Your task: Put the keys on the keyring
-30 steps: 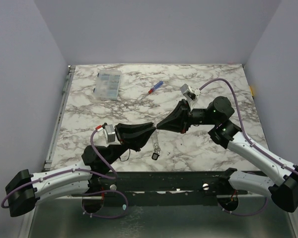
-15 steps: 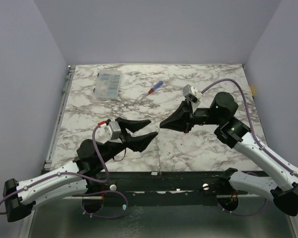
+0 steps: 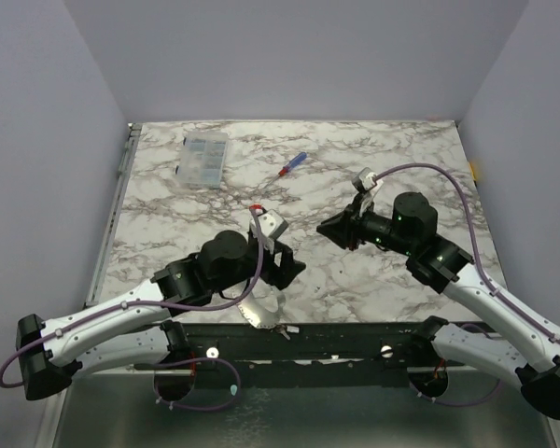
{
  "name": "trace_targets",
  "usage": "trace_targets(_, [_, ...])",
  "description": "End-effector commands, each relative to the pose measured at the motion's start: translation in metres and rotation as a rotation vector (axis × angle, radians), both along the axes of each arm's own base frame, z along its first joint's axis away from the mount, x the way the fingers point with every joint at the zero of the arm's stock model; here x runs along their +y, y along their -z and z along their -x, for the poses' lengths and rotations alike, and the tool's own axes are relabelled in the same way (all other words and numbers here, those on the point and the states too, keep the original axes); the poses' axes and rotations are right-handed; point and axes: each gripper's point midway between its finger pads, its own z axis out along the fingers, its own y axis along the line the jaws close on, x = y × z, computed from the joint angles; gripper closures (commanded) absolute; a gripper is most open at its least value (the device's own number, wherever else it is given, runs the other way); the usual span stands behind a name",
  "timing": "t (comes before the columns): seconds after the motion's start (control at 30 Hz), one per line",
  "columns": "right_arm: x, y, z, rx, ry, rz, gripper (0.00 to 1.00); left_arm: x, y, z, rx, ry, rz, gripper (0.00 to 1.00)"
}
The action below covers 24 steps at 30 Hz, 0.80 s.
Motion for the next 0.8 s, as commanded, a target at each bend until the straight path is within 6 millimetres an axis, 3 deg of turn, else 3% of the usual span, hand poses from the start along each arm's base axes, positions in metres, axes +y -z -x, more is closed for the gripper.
trace_targets(0.0, [-0.029, 0.035, -0.018, 0.145, 0.248, 0.065, 0.62, 0.036, 0.080, -0.003, 0.299, -0.247, -0.175, 0.27])
trace_targets(0.13, [-0.036, 0.065, -0.016, 0.256, 0.292, 0.151, 0.43, 0.061, 0.117, -0.002, 0.451, -0.435, -0.224, 0.25])
trace_targets(0.3, [-0.044, 0.088, -0.019, 0.332, 0.364, 0.204, 0.28, 0.106, 0.159, 0.010, 0.655, -0.734, -0.251, 0.28])
trace_targets(0.5, [-0.048, 0.101, -0.022, 0.370, 0.404, 0.228, 0.25, 0.127, 0.194, 0.025, 0.774, -0.868, -0.246, 0.31])
trace_targets(0.77, [-0.052, 0.101, -0.018, 0.374, 0.411, 0.237, 0.25, 0.131, 0.215, 0.031, 0.820, -0.916, -0.308, 0.40])
